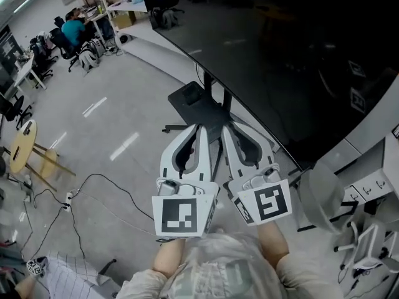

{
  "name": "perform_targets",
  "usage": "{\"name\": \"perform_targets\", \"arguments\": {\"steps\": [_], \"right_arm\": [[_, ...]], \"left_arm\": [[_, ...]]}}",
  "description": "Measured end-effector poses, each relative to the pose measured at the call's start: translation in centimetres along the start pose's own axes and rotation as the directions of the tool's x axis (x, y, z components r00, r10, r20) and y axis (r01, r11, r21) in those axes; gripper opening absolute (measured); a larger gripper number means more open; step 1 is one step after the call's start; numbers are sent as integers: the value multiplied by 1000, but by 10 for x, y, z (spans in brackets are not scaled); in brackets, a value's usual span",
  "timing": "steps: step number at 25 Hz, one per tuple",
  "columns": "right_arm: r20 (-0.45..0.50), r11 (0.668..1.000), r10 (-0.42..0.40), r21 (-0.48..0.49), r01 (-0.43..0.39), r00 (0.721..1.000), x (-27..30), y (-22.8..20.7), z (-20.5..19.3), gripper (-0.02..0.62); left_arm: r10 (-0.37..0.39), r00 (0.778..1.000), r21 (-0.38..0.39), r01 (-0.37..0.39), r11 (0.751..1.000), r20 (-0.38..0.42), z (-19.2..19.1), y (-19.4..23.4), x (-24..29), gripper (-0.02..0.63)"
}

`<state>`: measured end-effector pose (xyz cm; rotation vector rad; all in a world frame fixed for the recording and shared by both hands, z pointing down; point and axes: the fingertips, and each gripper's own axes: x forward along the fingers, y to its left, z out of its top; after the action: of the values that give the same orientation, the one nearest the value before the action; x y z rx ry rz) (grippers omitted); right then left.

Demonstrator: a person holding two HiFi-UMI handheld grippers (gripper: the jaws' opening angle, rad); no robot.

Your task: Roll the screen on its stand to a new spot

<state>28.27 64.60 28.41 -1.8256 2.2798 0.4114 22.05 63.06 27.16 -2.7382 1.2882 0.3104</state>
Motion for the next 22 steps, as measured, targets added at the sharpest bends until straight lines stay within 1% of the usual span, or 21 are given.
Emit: {"name": "perform_targets", "arguments": {"steps": [3, 6, 11, 16, 19, 22], "right_arm": [[-31, 999, 23, 29, -22, 999, 9, 10, -15, 35], [-68, 998, 56, 38, -54, 996, 19, 19, -30, 26], [-100, 996, 66, 69, -60, 993, 30, 20, -46, 25], [-113, 994, 84, 83, -75, 990, 34, 20, -54, 25], [-121, 993, 97, 76, -88, 988, 37, 21, -58, 23], [-126, 994, 99, 63, -91, 987, 40, 22, -59, 23]], "left_arm": [[37, 999, -8, -37, 999, -40, -16, 18, -7, 18], [66, 994, -14, -67, 998, -89, -30, 36, -7, 18], [75, 994, -5, -75, 997, -86, -36, 47, 1, 18], [110, 985, 3, -110, 994, -133, -53, 56, -2, 18], [140, 979, 7, -141, 990, -149, -57, 64, -2, 18], [151, 977, -1, -153, 988, -150, -58, 69, -3, 18]]}}
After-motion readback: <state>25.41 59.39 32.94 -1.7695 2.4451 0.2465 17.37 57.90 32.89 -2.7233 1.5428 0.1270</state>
